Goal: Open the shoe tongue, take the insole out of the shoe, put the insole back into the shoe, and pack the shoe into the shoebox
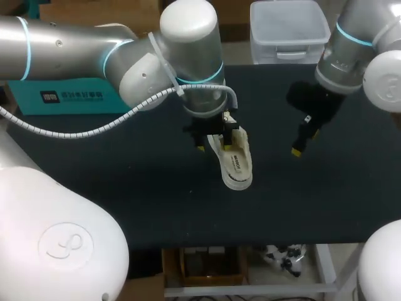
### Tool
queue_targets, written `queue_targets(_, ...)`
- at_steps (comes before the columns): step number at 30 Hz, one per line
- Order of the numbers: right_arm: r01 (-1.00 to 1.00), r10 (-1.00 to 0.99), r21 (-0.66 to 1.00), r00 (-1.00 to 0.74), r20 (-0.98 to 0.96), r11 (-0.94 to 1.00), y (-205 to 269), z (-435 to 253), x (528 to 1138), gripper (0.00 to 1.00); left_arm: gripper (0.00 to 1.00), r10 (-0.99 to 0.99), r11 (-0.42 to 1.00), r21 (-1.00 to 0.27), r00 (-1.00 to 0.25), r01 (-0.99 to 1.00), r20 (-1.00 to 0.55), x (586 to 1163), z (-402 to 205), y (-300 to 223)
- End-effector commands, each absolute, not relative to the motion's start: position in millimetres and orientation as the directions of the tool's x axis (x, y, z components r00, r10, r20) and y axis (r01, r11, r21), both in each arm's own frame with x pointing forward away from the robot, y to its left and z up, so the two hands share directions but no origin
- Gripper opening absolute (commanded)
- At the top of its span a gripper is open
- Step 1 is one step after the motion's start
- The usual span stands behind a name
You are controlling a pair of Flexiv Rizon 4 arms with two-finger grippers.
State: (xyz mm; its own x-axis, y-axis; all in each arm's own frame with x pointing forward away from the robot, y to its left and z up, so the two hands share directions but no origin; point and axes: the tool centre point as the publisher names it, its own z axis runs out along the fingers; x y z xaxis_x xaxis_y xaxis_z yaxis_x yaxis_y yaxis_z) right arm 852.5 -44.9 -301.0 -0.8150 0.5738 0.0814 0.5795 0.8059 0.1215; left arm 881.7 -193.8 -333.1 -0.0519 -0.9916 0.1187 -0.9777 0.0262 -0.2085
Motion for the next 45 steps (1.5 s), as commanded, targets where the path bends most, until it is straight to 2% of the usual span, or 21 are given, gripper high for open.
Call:
queue_targets(1, 0.525, 0.52, 0.131, -0.851, 0.074, 0.841, -52, -303, 859, 1.0, 0.46, -0.994, 0.014, -0.223, -0.037, -0.975, 0.101, 887, -334, -202)
queue_targets(9, 0.459, 0.455, 0.133, -0.888, 0.059, 0.878, -69, -302, 867, 1.0, 0.48, -0.996, -0.015, -0.241, -0.007, -0.97, 0.091, 902, -333, -205)
queue_targets(11, 0.45, 0.447, 0.136, -0.893, 0.056, 0.882, -73, -303, 867, 1.0, 0.44, -0.996, -0.024, -0.236, 0.002, -0.972, 0.093, 904, -335, -206)
queue_targets(15, 0.415, 0.413, 0.153, -0.91, 0.046, 0.897, -80, -305, 867, 1.0, 0.31, -0.995, -0.043, -0.221, 0.022, -0.974, 0.098, 904, -340, -207)
queue_targets(19, 0.392, 0.391, 0.177, -0.919, 0.039, 0.903, -89, -308, 867, 1.0, 0.34, -0.995, -0.058, -0.209, 0.04, -0.976, 0.089, 902, -347, -207)
queue_targets(21, 0.377, 0.377, 0.173, -0.926, 0.034, 0.91, -92, -309, 867, 1.0, 0.28, -0.995, -0.067, -0.207, 0.051, -0.976, 0.083, 901, -350, -207)
queue_targets(22, 0.376, 0.376, 0.171, -0.926, 0.036, 0.911, -93, -310, 867, 1.0, 0.21, -0.995, -0.073, -0.207, 0.057, -0.976, 0.084, 901, -350, -206)
queue_targets(23, 0.37, 0.369, 0.168, -0.929, 0.038, 0.914, -94, -310, 867, 1.0, 0.0, -0.995, -0.076, -0.208, 0.059, -0.975, 0.085, 901, -351, -206)
queue_targets(34, 0.326, 0.326, 0.149, -0.945, 0.03, 0.933, -95, -309, 867, 1.0, 0.0, -0.991, -0.002, -0.24, -0.031, -0.971, 0.133, 900, -329, -194)
queue_targets(45, 0.326, 0.326, 0.149, -0.945, 0.03, 0.933, -95, -309, 867, 1.0, 0.0, -0.933, 0.241, -0.266, -0.298, -0.933, 0.2, 919, -283, -159)
